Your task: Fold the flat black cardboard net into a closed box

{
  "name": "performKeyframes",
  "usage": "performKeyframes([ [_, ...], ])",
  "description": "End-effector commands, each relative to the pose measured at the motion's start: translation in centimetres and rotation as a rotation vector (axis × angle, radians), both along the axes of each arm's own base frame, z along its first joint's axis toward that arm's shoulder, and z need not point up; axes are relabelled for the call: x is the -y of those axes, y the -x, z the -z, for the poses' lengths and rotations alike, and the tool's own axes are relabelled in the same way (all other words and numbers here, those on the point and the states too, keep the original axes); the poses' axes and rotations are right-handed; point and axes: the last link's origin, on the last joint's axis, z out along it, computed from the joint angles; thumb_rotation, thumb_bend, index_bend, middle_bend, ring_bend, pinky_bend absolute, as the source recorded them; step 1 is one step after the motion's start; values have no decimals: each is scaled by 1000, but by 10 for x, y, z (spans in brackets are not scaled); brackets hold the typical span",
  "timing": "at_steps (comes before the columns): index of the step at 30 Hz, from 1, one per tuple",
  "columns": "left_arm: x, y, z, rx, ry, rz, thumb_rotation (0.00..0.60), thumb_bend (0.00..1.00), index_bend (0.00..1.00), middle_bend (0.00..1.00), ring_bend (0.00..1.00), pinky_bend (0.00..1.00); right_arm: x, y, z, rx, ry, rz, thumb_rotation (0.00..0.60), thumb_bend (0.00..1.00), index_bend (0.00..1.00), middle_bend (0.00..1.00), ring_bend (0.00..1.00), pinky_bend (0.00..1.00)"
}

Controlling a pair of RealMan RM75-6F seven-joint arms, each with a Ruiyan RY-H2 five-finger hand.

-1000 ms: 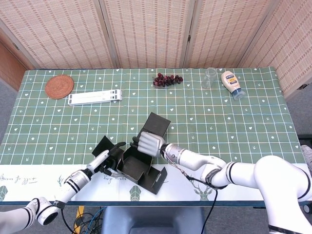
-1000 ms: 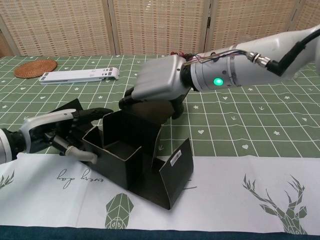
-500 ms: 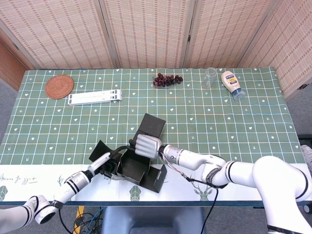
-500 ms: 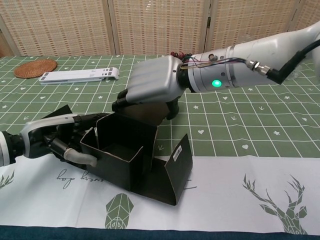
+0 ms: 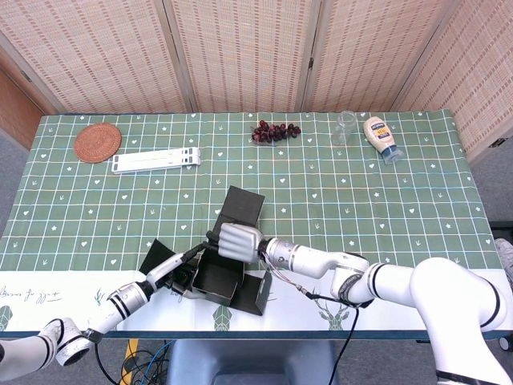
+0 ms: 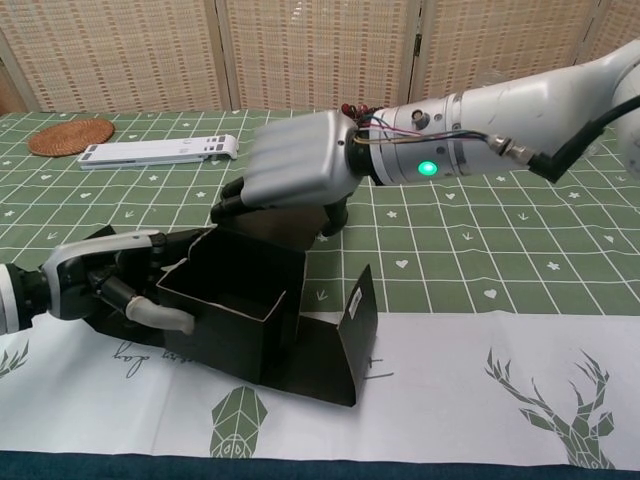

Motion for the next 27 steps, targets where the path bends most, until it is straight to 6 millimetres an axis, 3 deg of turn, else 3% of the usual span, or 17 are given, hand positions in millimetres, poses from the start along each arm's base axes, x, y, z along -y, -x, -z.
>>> performKeyframes([
  [1,0,-1,0,5,7,5,600,126,76,31,657,849,0,-1,1,3,1,-13,600,482,403,441,829,1000],
  [16,2,-5,5,25,45,4,600,126,194,169,665,849,0,-3,4,18,10,-75,600,482,403,441,829,1000],
  [23,0,-4,3,29,25,9,600,126,195,178,667,849,0,-1,3,55,17,-62,600,483,400,412,826,1000],
  [24,-1,-4,2,26,20,12,600,126,194,178,666,849,-1,-1,2,64,16,-54,600,483,387,398,825,1000],
  [27,-3,-3,-1,15,1,23,600,126,194,178,666,849,-3,1,0,98,9,-14,600,471,221,313,816,1000],
])
